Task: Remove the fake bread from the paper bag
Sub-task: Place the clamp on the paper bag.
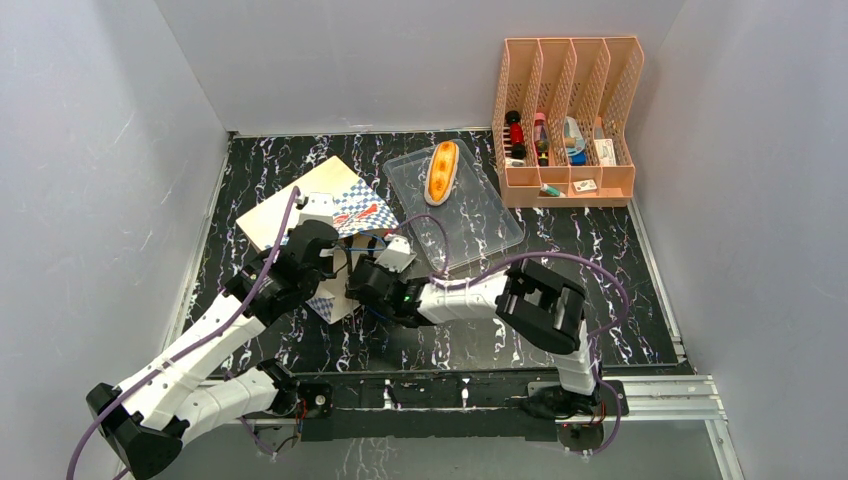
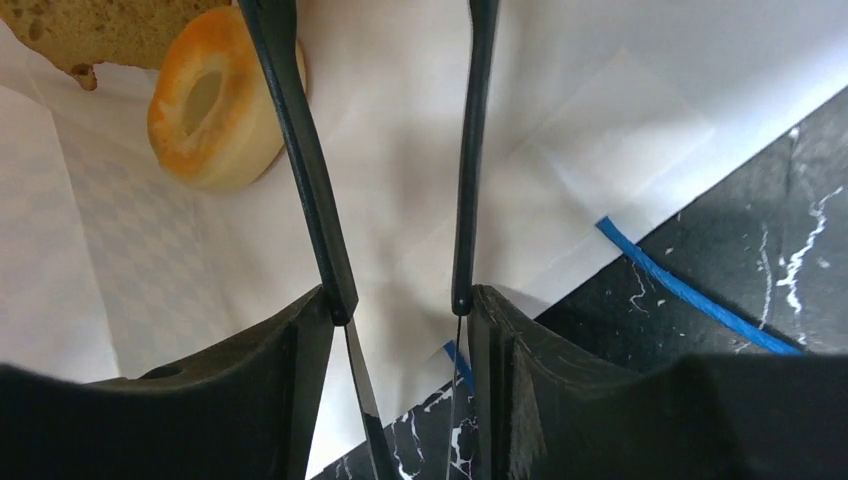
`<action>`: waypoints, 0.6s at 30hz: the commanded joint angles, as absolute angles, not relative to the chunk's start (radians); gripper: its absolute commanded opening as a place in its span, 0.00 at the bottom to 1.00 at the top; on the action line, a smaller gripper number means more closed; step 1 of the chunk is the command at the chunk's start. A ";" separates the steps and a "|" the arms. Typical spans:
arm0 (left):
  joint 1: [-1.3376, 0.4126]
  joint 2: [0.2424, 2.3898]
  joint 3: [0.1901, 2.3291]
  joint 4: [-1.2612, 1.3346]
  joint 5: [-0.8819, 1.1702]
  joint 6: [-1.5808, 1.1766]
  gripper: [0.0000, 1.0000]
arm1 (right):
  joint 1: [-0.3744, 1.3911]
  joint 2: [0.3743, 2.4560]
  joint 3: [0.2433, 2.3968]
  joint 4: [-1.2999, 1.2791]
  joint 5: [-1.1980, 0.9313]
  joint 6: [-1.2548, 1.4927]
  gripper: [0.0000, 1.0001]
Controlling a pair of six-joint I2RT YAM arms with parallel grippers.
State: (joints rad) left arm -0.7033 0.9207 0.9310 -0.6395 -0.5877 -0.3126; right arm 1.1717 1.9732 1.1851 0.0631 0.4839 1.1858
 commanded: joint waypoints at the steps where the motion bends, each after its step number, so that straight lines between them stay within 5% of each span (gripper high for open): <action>1: -0.701 0.917 0.983 -0.667 -0.603 -0.328 0.15 | 1.233 2.001 1.318 -0.145 0.710 1.014 0.50; 8: -0.701 0.920 0.996 -0.687 -0.597 -0.340 0.16 | 1.273 2.082 1.412 -0.314 0.840 0.964 0.61; 18: -0.701 0.902 1.005 -0.705 -0.601 -0.342 0.16 | 1.321 2.083 1.398 -0.323 0.946 0.945 0.64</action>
State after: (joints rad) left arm -0.7033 0.9260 0.9615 -0.6865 -0.5911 -0.3336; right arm 1.2861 2.0907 1.3800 -0.3168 0.8307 0.9672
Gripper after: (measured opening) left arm 0.161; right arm 0.642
